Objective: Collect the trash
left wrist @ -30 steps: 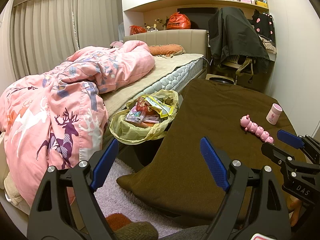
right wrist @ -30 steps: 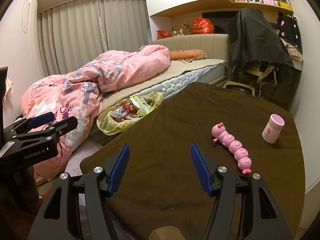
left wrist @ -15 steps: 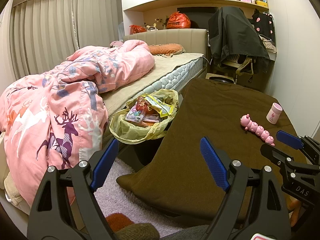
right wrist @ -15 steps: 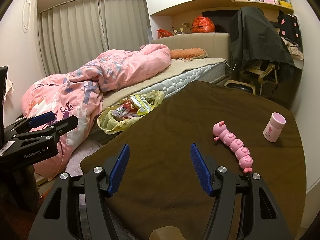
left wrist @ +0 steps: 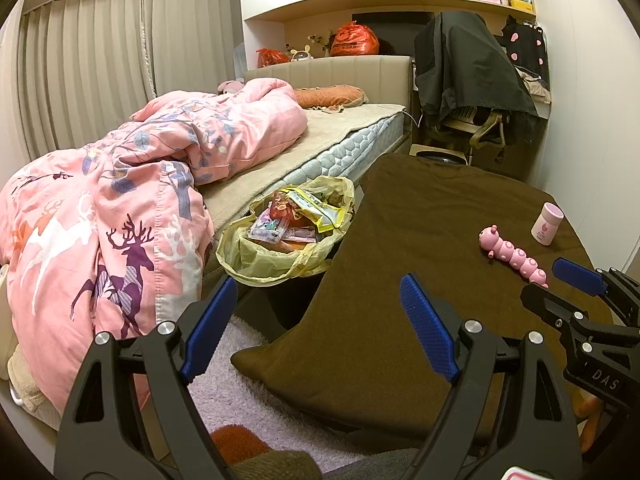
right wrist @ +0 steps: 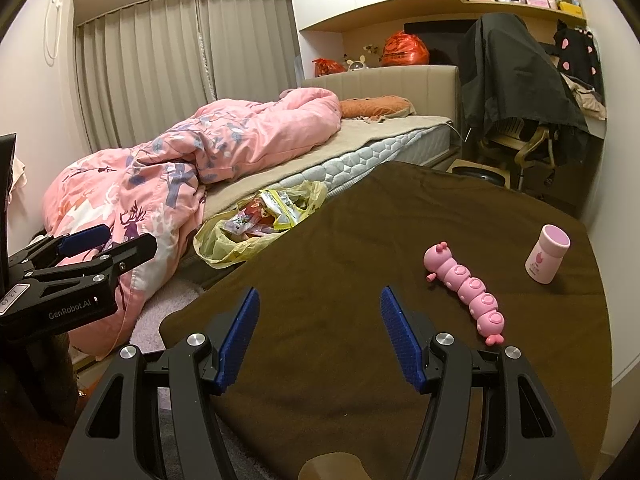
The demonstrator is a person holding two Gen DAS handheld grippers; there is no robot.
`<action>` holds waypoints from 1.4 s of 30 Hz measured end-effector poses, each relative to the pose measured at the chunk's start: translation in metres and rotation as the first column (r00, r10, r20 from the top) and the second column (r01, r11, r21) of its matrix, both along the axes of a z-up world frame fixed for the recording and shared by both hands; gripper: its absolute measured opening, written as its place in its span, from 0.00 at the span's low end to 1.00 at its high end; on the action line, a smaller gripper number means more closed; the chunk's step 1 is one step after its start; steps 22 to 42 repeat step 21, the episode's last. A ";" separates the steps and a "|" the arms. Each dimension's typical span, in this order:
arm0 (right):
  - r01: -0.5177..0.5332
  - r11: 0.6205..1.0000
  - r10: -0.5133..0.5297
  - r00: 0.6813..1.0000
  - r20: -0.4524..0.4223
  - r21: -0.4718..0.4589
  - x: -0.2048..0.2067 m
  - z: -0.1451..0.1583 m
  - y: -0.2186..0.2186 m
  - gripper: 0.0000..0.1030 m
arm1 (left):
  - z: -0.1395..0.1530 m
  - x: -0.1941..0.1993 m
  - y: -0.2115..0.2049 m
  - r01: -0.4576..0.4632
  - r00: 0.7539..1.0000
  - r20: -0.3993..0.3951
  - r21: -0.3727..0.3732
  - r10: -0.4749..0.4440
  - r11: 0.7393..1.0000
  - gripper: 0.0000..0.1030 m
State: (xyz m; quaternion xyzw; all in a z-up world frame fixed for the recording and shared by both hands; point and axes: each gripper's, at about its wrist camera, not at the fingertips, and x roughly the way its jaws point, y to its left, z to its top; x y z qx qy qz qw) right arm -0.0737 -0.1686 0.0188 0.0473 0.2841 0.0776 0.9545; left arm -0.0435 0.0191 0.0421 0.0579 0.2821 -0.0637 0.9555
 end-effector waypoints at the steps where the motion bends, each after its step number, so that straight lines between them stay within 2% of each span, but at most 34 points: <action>1: 0.000 1.000 0.000 1.000 0.000 0.000 0.000 0.000 0.001 0.57 | -0.001 0.001 0.001 0.002 1.000 -0.003 -0.001 -0.002 1.000 0.77; 13: 0.000 1.000 0.000 1.000 0.000 -0.004 0.000 0.000 0.000 0.57 | -0.003 0.006 0.006 0.027 0.999 -0.018 -0.016 -0.027 1.000 0.77; 16: 0.004 0.999 -0.004 1.000 0.010 -0.047 0.000 -0.002 -0.002 0.57 | -0.004 0.013 0.003 0.062 0.997 -0.050 -0.024 -0.063 0.998 0.77; 19: -0.018 0.999 0.019 0.999 0.037 -0.047 0.008 -0.006 -0.031 0.58 | -0.003 0.034 -0.011 0.116 0.991 -0.065 -0.022 -0.117 0.993 0.77; 21: 0.009 0.999 -0.009 1.000 -0.002 -0.051 0.022 -0.015 -0.060 0.62 | -0.011 0.052 -0.031 0.129 0.989 -0.072 0.002 -0.128 0.992 0.81; 42: 0.009 0.999 -0.009 1.000 -0.002 -0.051 0.022 -0.015 -0.060 0.62 | -0.011 0.052 -0.031 0.129 0.989 -0.072 0.002 -0.128 0.992 0.81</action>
